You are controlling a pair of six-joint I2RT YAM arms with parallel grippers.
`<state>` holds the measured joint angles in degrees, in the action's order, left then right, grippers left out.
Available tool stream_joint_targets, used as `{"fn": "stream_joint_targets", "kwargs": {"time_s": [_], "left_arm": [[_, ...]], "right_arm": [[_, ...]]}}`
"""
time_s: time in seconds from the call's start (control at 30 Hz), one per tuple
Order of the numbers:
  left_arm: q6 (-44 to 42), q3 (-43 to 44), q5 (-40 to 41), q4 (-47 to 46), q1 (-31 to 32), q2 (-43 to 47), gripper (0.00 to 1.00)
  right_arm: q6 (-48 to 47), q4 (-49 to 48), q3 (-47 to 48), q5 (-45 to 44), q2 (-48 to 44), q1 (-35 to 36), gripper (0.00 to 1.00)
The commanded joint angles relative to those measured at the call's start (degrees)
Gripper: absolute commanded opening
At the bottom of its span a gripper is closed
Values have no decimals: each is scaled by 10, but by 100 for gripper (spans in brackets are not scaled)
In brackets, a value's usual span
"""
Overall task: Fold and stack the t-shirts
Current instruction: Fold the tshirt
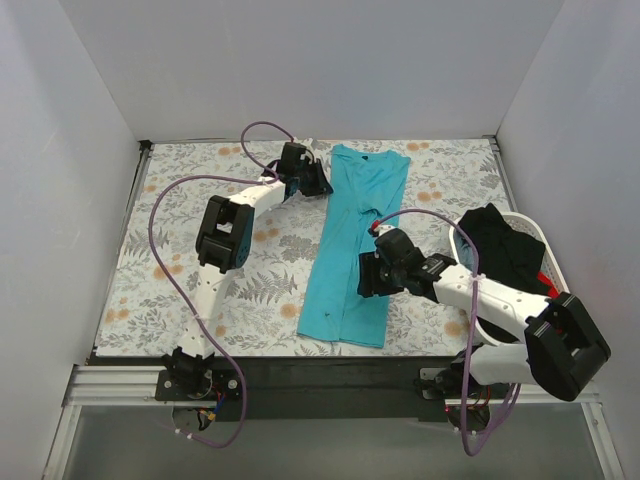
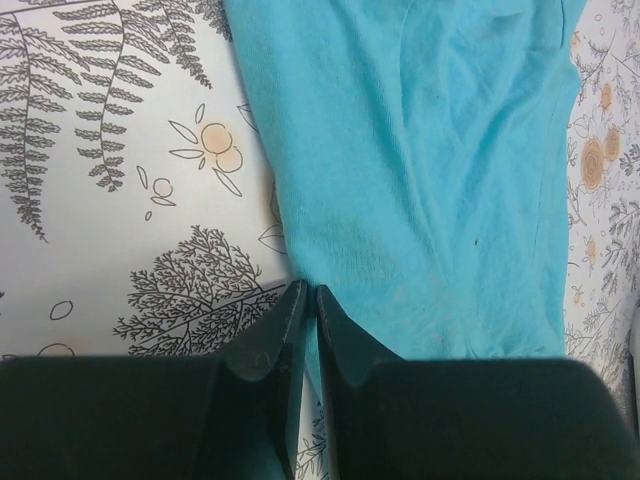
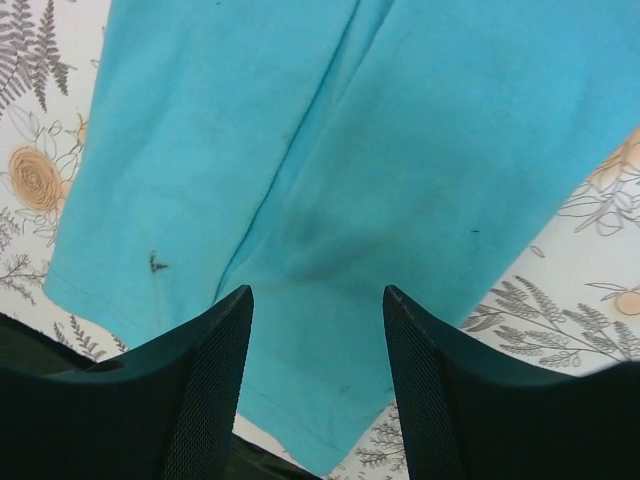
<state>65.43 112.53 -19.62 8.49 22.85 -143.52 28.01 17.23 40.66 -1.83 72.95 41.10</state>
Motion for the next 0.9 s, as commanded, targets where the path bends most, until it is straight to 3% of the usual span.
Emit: {"fn": "stream_joint_targets", "kwargs": {"time_s": [0.0,0.13,0.47,0.63,0.73,0.87], "left_arm": [[0,14,17,-1,-9,-11,8],[14,13,38,-4,-25,-11,2],[26,31,13,-18,-52,-21,1],[23,35,-2,-18,-52,-10,34],[25,21,8,-22,-54,27,40],[51,-16,44,-8,-60,95,41]], "right_arm": [[39,1,5,-28,-7,40,62],[52,11,12,-49,11,73,62],[77,21,10,-78,23,118,63],[96,40,13,-90,8,136,63],[111,41,2,-95,-20,140,63],[117,44,16,-91,-31,154,62]]}}
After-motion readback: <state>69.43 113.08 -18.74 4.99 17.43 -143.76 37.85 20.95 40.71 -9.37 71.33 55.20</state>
